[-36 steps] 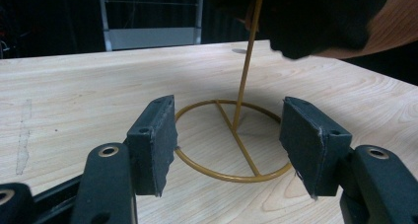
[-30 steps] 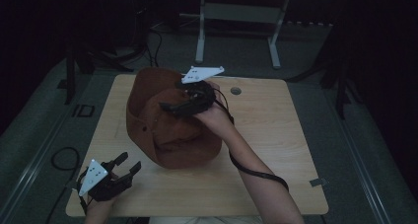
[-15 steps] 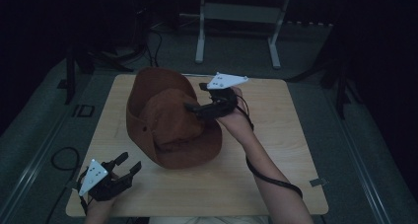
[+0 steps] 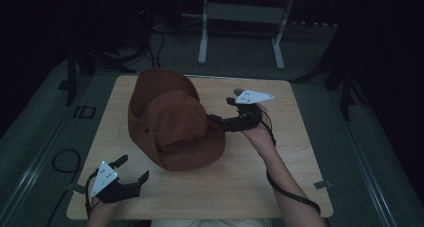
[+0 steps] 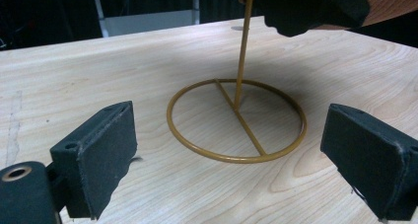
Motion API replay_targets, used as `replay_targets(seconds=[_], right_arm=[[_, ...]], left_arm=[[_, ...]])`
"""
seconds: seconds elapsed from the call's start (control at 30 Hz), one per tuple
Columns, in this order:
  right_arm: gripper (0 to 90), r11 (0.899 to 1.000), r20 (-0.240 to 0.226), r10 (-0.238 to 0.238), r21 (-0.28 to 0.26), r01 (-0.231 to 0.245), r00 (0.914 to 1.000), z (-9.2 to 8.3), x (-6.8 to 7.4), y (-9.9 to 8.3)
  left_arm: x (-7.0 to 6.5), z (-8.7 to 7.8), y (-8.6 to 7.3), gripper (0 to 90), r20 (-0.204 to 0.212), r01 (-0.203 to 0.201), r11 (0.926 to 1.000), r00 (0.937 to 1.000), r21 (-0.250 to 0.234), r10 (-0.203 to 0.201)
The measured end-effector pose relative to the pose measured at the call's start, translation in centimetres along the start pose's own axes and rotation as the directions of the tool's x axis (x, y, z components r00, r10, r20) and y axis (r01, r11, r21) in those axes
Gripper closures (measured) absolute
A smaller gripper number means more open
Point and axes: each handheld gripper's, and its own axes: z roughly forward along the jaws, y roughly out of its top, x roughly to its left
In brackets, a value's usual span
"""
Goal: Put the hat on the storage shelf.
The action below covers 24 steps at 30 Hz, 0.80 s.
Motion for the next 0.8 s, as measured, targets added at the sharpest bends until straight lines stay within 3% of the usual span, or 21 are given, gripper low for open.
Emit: replay_targets(seconds=[0.17,0.37,0.63,0.7,0.73,0.8], right_arm=[[14.4,1.0,0.028,0.021,0.011,-0.022,0.9994,-0.8,-1.0,-1.7],[14.4,0.999,0.054,0.04,0.031,-0.042,0.9977,-1.7,-1.9,-3.7],[14.4,0.996,0.084,0.071,0.051,-0.075,0.9939,-2.3,-2.5,-6.9],[14.4,0.996,0.084,0.071,0.051,-0.075,0.9939,-2.3,-2.5,-6.9],[14.4,0.994,0.091,0.085,0.067,-0.092,0.9922,-2.5,-2.7,-8.2],[14.4,0.992,0.094,0.096,0.073,-0.103,0.9909,-2.7,-2.6,-8.8]], left_arm=[[0.4,0.0,-0.2,7.7,-0.015,0.011,0.9999,0.9998,-0.002,-0.011],[0.6,0.3,-0.5,8.0,-0.014,0.015,0.9993,0.9998,0.035,-0.015],[0.8,0.7,-0.7,8.1,-0.021,0.016,0.9976,0.9997,0.067,-0.015],[0.8,0.7,-0.7,8.4,-0.022,0.018,0.9976,0.9996,0.066,-0.017],[0.8,0.7,-0.7,8.5,-0.025,0.022,0.9974,0.9995,0.068,-0.02],[0.8,0.7,-0.8,8.5,-0.028,0.025,0.9973,0.9993,0.069,-0.023]])
